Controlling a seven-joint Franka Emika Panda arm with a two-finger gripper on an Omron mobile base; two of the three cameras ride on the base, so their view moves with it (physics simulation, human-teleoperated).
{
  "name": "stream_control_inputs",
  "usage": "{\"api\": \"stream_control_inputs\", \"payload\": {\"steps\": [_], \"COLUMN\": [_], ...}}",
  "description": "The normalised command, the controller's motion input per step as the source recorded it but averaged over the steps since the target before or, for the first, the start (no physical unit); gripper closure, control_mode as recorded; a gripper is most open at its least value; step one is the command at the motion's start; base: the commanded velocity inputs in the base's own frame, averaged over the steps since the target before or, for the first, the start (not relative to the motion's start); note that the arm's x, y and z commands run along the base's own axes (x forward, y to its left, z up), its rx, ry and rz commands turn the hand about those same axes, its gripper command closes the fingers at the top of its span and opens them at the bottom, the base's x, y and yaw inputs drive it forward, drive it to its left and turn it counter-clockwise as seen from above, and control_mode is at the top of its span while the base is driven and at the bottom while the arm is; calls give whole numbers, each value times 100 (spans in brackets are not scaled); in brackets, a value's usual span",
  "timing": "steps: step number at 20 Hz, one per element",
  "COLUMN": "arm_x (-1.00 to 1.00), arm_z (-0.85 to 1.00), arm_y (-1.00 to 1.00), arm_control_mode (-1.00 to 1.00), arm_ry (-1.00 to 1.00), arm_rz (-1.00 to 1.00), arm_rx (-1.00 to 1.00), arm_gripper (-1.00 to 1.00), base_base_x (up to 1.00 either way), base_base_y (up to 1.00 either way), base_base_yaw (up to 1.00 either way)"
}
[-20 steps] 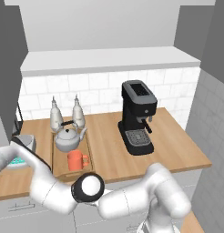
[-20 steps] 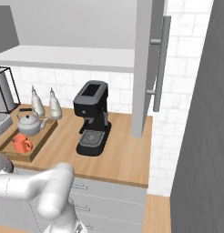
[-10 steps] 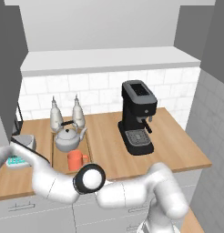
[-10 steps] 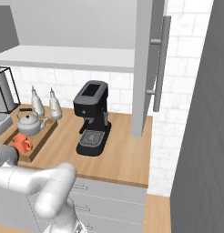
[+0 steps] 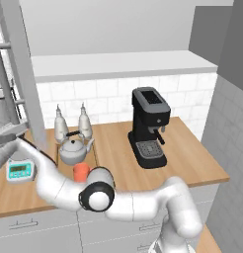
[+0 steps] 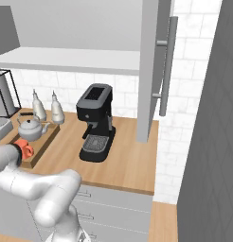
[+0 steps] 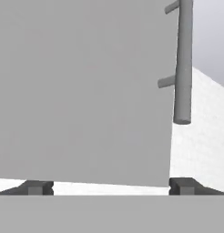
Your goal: Pick the kettle from the counter and place it on the tray. Then pick the mug from the cabinet and place it on the tray. Then close the cabinet doors.
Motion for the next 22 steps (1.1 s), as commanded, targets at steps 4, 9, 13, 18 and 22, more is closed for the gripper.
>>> {"api": "stream_control_inputs", "payload": {"steps": [4,9,13,18,22], "arm_x": [-34,0,3,17,8], "arm_z": [24,0,0,-1,-2], "arm_y": [-100,-100,-90,-84,-86], "arm_control_mode": [-100,-100,-100,-100,-100], "arm_ry": [12,54,69,69,61], "arm_rz": [-2,0,0,0,0], "arm_rx": [13,1,-16,-25,-24], "arm_gripper": [-100,-100,-100,-100,-100], "base_base_x": [0,0,0,0,0], "base_base_y": [0,0,0,0,0], "base_base_yaw": [0,0,0,0,0]}}
